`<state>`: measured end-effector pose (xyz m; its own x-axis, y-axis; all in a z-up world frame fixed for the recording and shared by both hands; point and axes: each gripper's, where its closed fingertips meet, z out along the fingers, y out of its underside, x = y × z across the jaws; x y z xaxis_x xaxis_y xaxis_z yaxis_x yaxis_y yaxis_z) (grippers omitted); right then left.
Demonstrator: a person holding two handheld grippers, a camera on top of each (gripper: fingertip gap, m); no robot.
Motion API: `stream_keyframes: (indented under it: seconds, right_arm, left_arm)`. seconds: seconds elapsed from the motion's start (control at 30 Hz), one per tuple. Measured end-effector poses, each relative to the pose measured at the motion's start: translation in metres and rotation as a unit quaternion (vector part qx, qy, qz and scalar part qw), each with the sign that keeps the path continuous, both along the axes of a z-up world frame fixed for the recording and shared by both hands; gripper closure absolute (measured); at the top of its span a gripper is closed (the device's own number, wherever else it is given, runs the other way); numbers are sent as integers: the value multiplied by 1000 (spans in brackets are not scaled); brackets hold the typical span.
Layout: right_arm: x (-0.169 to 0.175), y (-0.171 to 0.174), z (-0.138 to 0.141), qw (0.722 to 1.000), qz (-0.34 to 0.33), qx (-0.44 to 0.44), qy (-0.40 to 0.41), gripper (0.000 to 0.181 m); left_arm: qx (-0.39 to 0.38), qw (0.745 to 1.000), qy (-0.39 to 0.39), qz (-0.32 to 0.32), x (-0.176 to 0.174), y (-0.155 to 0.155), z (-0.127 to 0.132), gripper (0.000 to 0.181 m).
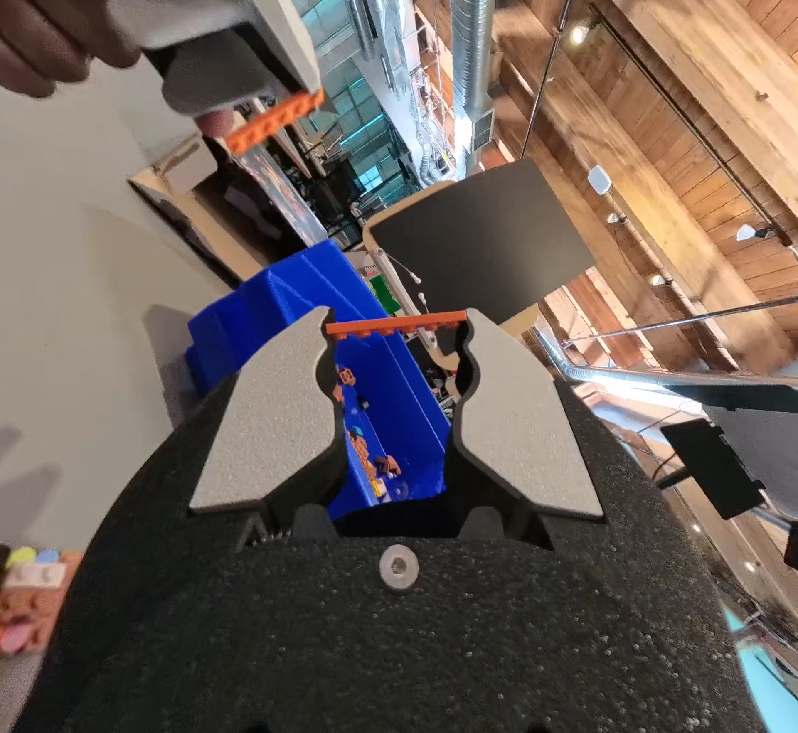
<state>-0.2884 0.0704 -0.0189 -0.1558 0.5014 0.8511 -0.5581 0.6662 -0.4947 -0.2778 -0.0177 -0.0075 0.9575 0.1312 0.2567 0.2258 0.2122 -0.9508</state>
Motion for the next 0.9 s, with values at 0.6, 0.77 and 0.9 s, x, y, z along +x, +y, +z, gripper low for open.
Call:
stream_keyframes:
  seconds: [0.6, 0.77, 0.9]
  right_arm:
    - [-79, 23, -18, 982, -153, -10, -107, 112]
    - [-36, 24, -4, 994, -75, -28, -73, 122]
    - [-9, 23, -1, 999, -34, -18, -37, 134]
  left_arm:
    - [-33, 999, 9, 31, -6, 12, -14, 174]
    - [-25, 997, 36, 59, -8, 11, -7, 174]
    - [-59, 987, 88, 118, -28, 22, 11, 174]
